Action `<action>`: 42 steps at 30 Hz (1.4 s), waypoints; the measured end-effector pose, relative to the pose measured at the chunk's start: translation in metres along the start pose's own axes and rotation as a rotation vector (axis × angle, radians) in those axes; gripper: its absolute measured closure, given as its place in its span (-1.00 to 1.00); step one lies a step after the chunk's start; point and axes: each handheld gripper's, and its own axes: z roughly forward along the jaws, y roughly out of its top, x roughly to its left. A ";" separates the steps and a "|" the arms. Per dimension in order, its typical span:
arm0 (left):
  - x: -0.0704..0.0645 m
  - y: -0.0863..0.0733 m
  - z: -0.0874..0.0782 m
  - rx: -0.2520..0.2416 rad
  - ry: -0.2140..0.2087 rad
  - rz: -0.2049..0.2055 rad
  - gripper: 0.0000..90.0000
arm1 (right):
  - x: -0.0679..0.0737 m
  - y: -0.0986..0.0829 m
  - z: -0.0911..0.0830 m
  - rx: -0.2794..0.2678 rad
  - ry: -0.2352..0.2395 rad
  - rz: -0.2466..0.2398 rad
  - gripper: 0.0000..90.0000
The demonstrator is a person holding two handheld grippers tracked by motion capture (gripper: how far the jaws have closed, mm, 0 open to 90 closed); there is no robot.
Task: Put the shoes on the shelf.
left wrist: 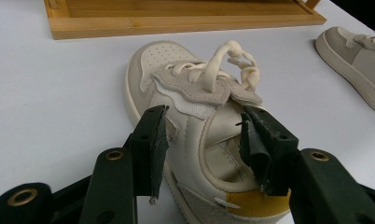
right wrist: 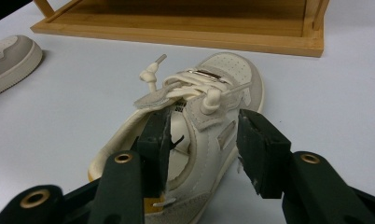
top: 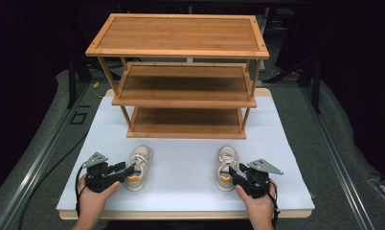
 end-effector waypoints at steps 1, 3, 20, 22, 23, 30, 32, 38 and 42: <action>0.000 0.000 0.000 -0.001 0.001 0.000 0.13 | 0.000 0.000 0.001 0.008 0.000 -0.002 0.22; 0.001 -0.001 0.002 -0.005 0.004 -0.008 0.16 | 0.000 -0.001 0.002 0.007 -0.001 0.000 0.22; 0.008 0.000 0.015 0.029 0.014 -0.038 0.24 | -0.002 -0.002 0.013 0.037 -0.015 0.017 0.23; 0.007 0.000 0.015 0.034 0.017 -0.041 0.26 | -0.003 -0.002 0.014 0.045 -0.008 0.027 0.24; 0.007 0.001 0.015 0.036 0.019 -0.040 0.26 | -0.003 -0.002 0.015 0.044 -0.008 0.035 0.25; 0.000 0.002 0.020 0.040 0.019 -0.040 0.30 | -0.005 0.000 0.014 0.053 0.009 0.054 0.45; -0.003 0.003 0.021 0.036 0.022 -0.034 0.33 | -0.002 0.001 0.015 0.053 0.000 0.032 0.48; -0.015 0.003 0.027 0.039 0.008 -0.028 0.37 | 0.009 0.001 0.018 0.052 0.012 0.021 0.51; -0.024 0.004 0.033 0.043 -0.006 -0.023 0.37 | 0.017 0.002 0.022 0.062 0.029 0.009 0.51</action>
